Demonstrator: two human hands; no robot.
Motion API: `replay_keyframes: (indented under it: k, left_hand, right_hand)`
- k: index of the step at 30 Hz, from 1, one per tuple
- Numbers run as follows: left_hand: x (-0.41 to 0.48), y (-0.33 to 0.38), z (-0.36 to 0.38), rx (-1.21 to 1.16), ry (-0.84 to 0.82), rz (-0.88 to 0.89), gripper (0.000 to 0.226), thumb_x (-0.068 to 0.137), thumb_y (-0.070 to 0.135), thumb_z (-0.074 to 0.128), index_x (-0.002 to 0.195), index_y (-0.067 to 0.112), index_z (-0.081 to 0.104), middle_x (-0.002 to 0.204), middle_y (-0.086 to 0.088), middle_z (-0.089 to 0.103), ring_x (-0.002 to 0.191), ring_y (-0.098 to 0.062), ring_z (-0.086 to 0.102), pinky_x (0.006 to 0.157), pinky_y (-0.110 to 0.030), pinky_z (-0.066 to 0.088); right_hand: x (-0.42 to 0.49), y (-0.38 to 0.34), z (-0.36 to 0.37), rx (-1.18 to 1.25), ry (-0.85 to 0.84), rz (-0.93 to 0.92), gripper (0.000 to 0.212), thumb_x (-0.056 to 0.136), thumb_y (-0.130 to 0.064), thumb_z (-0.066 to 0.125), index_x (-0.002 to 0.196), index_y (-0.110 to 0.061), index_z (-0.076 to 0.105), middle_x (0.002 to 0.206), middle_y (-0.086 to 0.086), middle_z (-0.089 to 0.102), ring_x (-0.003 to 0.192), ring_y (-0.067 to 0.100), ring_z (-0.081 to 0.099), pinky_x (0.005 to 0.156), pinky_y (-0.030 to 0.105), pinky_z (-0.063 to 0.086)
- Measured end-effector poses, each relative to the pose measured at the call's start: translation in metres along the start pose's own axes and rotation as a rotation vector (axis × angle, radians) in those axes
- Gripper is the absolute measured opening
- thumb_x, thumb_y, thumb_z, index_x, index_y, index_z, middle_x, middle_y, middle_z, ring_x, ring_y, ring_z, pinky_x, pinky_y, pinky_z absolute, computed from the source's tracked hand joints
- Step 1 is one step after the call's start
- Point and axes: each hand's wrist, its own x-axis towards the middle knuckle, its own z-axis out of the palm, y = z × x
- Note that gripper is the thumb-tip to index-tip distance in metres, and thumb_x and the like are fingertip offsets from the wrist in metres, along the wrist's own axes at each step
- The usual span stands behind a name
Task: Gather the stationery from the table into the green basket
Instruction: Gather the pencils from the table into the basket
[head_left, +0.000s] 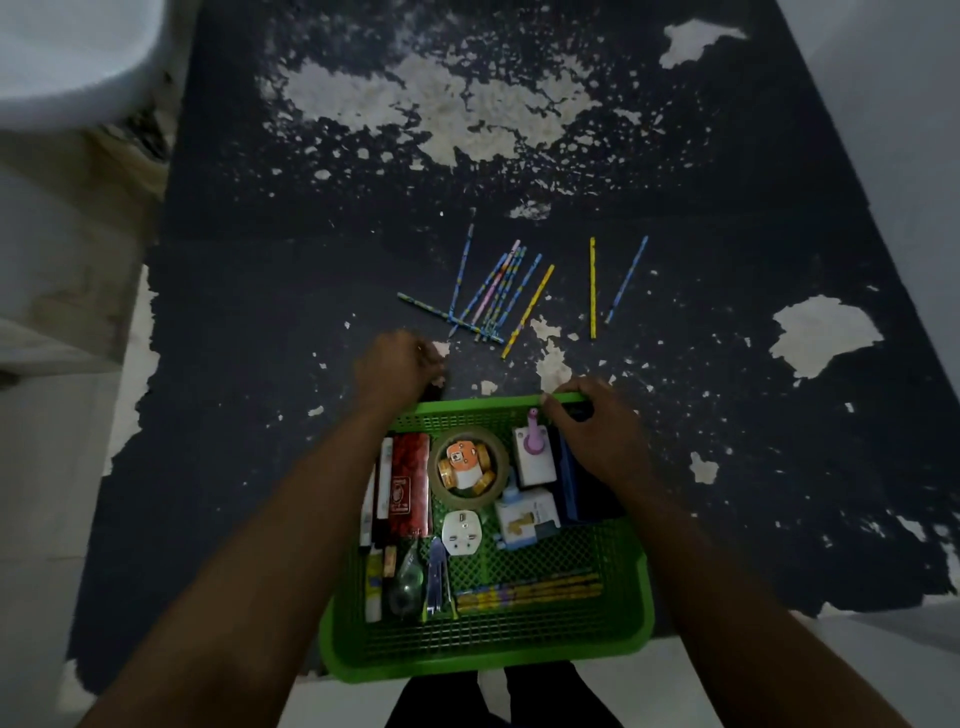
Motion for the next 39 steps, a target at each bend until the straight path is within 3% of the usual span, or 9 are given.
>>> replay_keyframes:
  k: [5, 12, 18, 21, 25, 28, 31, 34, 39]
  left_hand:
    - [0.034, -0.032, 0.0, 0.376, -0.32, -0.069, 0.03, 0.085, 0.024, 0.073, 0.113, 0.012, 0.075, 0.121, -0.015, 0.069, 0.11, -0.034, 0.066, 0.094, -0.041, 0.055]
    - [0.029, -0.032, -0.004, 0.439, -0.253, 0.014, 0.025, 0.082, 0.021, 0.075, 0.105, 0.011, 0.077, 0.111, -0.018, 0.072, 0.102, -0.035, 0.069, 0.088, -0.039, 0.056]
    - [-0.006, 0.023, -0.047, 0.199, -0.02, 0.378, 0.016, 0.087, 0.026, 0.072, 0.102, 0.023, 0.077, 0.096, -0.005, 0.076, 0.088, -0.027, 0.07, 0.073, -0.034, 0.053]
    - [-0.059, 0.059, -0.061, 0.062, -0.138, 0.588, 0.018, 0.087, 0.021, 0.075, 0.104, 0.023, 0.079, 0.094, 0.006, 0.076, 0.079, -0.012, 0.068, 0.07, -0.027, 0.051]
    - [-0.118, 0.067, -0.034, 0.128, -0.429, 0.641, 0.019, 0.088, 0.032, 0.073, 0.107, 0.035, 0.077, 0.098, 0.015, 0.074, 0.083, -0.001, 0.063, 0.062, -0.01, 0.037]
    - [-0.149, 0.055, 0.023, 0.228, -0.523, 0.637, 0.022, 0.088, 0.028, 0.07, 0.108, 0.034, 0.078, 0.104, 0.009, 0.076, 0.096, -0.012, 0.069, 0.074, -0.021, 0.051]
    - [-0.17, 0.045, 0.07, 0.448, -0.48, 0.674, 0.008, 0.069, 0.026, 0.08, 0.077, 0.025, 0.081, 0.073, -0.001, 0.075, 0.065, -0.018, 0.071, 0.054, -0.022, 0.042]
    - [-0.172, 0.036, 0.1, 0.521, -0.386, 0.689, 0.037, 0.022, 0.026, 0.093, 0.035, 0.022, 0.058, 0.034, 0.006, 0.049, 0.027, -0.009, 0.048, 0.041, -0.012, 0.021]
    - [-0.176, 0.031, 0.122, 0.509, -0.353, 0.718, 0.041, 0.016, 0.028, 0.095, 0.036, 0.021, 0.06, 0.034, 0.005, 0.051, 0.026, -0.011, 0.05, 0.035, -0.014, 0.035]
  right_hand:
    - [-0.001, 0.0, 0.0, 0.031, -0.006, 0.008, 0.022, 0.088, -0.049, 0.066, 0.089, -0.027, 0.065, 0.09, -0.007, 0.061, 0.082, 0.007, 0.058, 0.067, 0.024, 0.043]
    - [-0.002, -0.001, -0.001, 0.016, 0.01, -0.006, 0.023, 0.088, -0.048, 0.067, 0.086, -0.026, 0.065, 0.087, -0.011, 0.059, 0.08, 0.006, 0.057, 0.068, 0.027, 0.045]
    - [-0.002, -0.003, -0.002, 0.031, -0.003, -0.015, 0.021, 0.088, -0.045, 0.068, 0.087, -0.024, 0.065, 0.088, -0.008, 0.059, 0.079, 0.003, 0.055, 0.065, 0.014, 0.04]
    - [-0.003, -0.003, -0.005, 0.021, -0.022, -0.014, 0.019, 0.088, -0.041, 0.069, 0.088, -0.023, 0.066, 0.087, -0.009, 0.058, 0.078, 0.001, 0.053, 0.062, 0.003, 0.035]
    - [-0.002, -0.004, -0.005, 0.001, -0.032, -0.021, 0.02, 0.089, -0.043, 0.067, 0.088, -0.023, 0.067, 0.089, -0.006, 0.059, 0.078, 0.006, 0.055, 0.06, 0.01, 0.035]
    - [-0.003, -0.007, -0.004, -0.025, -0.005, 0.002, 0.021, 0.089, -0.045, 0.066, 0.087, -0.024, 0.067, 0.089, -0.007, 0.059, 0.077, 0.003, 0.052, 0.061, 0.019, 0.033]
    - [-0.003, -0.008, -0.005, -0.025, -0.007, -0.004, 0.022, 0.089, -0.045, 0.066, 0.088, -0.023, 0.068, 0.09, -0.007, 0.059, 0.077, 0.001, 0.05, 0.058, 0.011, 0.031]
    - [-0.002, -0.007, -0.004, -0.024, -0.009, -0.002, 0.023, 0.089, -0.047, 0.066, 0.089, -0.023, 0.067, 0.09, -0.006, 0.06, 0.079, 0.005, 0.054, 0.062, 0.018, 0.035]
    - [-0.003, -0.009, -0.005, -0.042, -0.015, 0.01, 0.024, 0.089, -0.049, 0.065, 0.09, -0.025, 0.066, 0.09, -0.01, 0.057, 0.079, 0.003, 0.052, 0.059, 0.004, 0.03]
